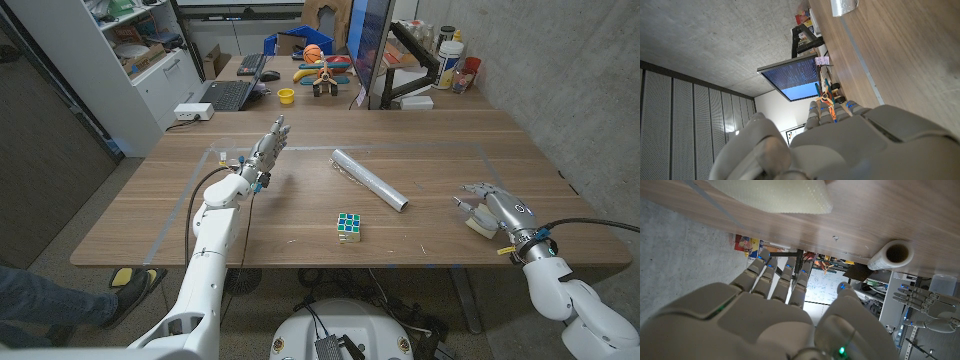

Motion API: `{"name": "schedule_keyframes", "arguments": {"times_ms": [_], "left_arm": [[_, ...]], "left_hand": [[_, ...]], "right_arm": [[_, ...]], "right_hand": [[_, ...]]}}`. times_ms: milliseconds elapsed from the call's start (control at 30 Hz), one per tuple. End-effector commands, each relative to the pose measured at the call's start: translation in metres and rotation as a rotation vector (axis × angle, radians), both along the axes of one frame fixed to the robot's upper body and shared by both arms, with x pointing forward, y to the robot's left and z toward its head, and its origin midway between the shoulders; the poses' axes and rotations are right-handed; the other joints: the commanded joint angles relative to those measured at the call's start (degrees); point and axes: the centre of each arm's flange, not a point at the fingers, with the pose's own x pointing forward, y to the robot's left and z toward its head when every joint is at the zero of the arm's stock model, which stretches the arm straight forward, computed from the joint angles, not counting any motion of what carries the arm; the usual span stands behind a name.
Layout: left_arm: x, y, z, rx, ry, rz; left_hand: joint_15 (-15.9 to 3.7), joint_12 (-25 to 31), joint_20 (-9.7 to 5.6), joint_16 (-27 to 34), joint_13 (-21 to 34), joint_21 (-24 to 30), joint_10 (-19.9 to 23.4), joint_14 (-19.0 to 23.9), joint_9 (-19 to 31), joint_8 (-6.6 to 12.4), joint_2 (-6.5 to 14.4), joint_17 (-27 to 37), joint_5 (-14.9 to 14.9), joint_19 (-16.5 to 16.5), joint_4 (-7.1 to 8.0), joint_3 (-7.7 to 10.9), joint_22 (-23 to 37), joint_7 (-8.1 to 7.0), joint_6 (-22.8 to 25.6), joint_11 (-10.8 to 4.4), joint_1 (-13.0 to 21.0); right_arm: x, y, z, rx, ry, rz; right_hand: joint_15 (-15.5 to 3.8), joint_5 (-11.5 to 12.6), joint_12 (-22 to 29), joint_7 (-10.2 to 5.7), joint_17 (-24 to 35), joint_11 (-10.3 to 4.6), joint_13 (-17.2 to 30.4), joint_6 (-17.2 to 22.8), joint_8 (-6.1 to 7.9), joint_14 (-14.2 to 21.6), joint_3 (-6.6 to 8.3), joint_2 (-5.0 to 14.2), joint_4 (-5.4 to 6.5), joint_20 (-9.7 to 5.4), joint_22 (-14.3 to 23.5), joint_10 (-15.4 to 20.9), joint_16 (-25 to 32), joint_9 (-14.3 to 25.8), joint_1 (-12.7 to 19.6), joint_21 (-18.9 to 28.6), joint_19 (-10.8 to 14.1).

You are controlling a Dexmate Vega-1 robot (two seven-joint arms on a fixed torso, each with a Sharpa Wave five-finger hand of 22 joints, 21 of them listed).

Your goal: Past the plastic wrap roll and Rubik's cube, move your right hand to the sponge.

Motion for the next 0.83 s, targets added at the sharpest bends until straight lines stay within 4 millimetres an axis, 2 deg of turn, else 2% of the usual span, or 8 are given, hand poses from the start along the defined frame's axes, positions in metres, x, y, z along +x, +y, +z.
{"name": "schedule_keyframes", "arguments": {"times_ms": [33,633,833], "left_arm": [[0.0002,0.0015,0.0001,0.003,0.002,-0.001],[-0.0012,0.0004,-0.0011,-0.002,-0.006,-0.009],[-0.0013,0.0006,-0.0012,-0.003,-0.007,-0.009]], "left_hand": [[0.00,0.35,0.15,0.10,0.03,-0.12,-0.75,-0.66,0.30,-0.01,0.59,0.18,0.14,-1.46,0.23,-0.50,0.22,-0.05,0.49,-0.06,0.14],[-0.01,0.35,0.23,0.09,0.03,-0.18,-0.81,-0.79,0.30,-0.02,0.67,0.18,0.13,-1.75,0.22,-0.68,0.22,-0.08,0.42,-0.07,0.17],[-0.06,0.40,0.28,0.10,0.03,-0.17,-0.72,-0.81,0.30,0.01,0.69,0.18,0.13,-1.78,0.22,-0.74,0.22,0.02,0.49,-0.18,0.18]], "right_arm": [[0.0004,0.0020,-0.0087,0.006,0.013,-0.007],[0.0019,0.0043,-0.0096,0.013,0.013,-0.011],[0.0034,0.0056,-0.0079,0.017,0.011,-0.006]], "right_hand": [[-2.50,0.37,-0.20,-0.12,0.00,0.08,0.29,0.54,0.44,-0.19,0.02,0.30,-0.29,-0.02,0.12,-0.10,0.01,0.12,0.55,-0.19,-0.40],[-2.39,0.49,-0.19,-0.21,0.00,-0.06,0.29,0.89,0.47,-0.14,0.06,0.36,-0.47,0.43,0.15,-0.20,0.11,0.11,0.72,-0.61,-0.39],[-2.39,0.54,-0.10,-0.20,0.00,0.38,0.30,0.88,0.41,0.03,0.06,0.35,-0.57,0.58,0.16,-0.04,0.20,0.10,0.81,-0.80,-0.30]]}}
